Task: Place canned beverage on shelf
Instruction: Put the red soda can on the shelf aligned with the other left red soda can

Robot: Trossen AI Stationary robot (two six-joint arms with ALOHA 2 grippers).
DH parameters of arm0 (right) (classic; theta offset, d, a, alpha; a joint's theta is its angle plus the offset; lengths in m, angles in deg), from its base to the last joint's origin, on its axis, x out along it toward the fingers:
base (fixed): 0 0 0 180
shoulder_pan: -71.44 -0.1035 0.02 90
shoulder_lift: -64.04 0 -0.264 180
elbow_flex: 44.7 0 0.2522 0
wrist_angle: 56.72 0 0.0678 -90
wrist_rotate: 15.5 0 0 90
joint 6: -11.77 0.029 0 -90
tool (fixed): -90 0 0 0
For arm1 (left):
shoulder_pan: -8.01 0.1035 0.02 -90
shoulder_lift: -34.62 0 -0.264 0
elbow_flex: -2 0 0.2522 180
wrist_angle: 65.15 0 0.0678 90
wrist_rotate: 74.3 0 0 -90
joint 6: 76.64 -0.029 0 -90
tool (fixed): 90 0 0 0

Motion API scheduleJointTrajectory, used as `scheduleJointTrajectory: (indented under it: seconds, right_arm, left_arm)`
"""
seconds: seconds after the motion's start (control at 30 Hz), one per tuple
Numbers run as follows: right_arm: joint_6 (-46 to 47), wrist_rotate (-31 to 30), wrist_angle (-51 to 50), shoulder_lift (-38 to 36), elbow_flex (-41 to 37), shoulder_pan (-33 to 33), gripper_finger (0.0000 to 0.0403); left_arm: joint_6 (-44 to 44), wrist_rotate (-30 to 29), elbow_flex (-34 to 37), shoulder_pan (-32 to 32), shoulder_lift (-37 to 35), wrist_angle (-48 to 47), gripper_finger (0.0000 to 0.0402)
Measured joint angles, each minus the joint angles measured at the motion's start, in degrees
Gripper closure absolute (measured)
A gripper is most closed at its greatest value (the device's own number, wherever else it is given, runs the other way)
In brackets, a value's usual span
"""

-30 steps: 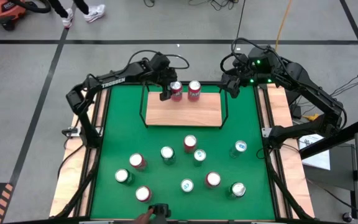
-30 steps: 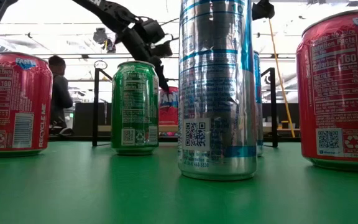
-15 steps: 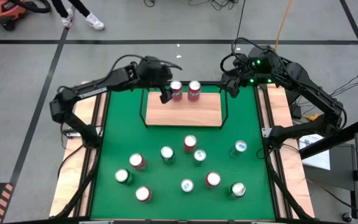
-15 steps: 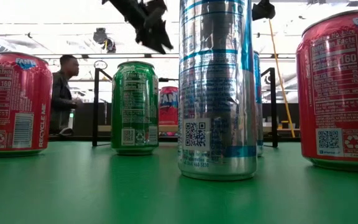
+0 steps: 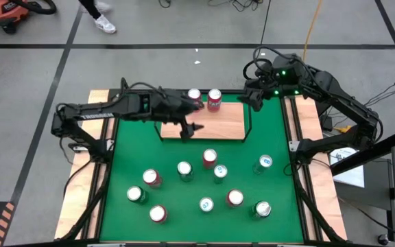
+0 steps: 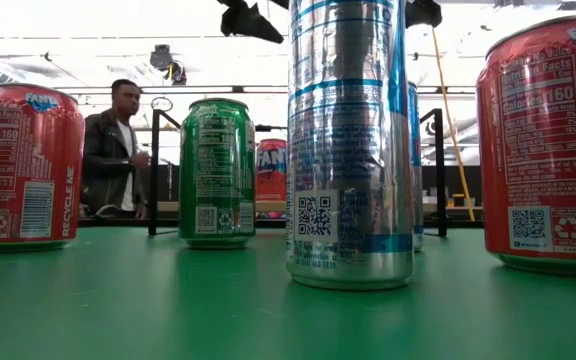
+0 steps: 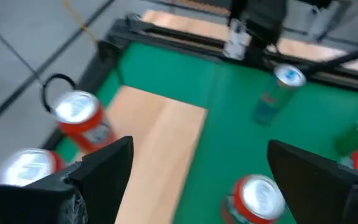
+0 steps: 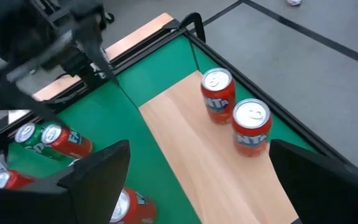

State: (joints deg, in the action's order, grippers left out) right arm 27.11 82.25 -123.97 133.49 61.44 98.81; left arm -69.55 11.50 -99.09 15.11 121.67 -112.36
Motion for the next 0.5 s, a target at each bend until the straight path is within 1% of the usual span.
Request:
scheduleJointTrajectory:
  seconds: [0.13, 0.4, 0.5]
  right_arm:
    - [1.2, 0.0, 0.0, 0.0, 0.0, -1.6, 0.0026]
    - [2.1, -0.1, -0.4, 0.0, 0.0, -4.2, 0.0026]
    - [2.1, -0.1, -1.4, 0.0, 0.0, -4.3, 0.0026]
  left_arm:
    - [0.0, 1.5, 0.0, -2.2, 1.9, -0.3, 0.0041]
    - [0.1, 10.4, 0.0, -2.7, 5.8, -0.3, 0.0041]
    - [-0.2, 12.0, 0.0, -2.6, 7.2, 0.1, 0.0041]
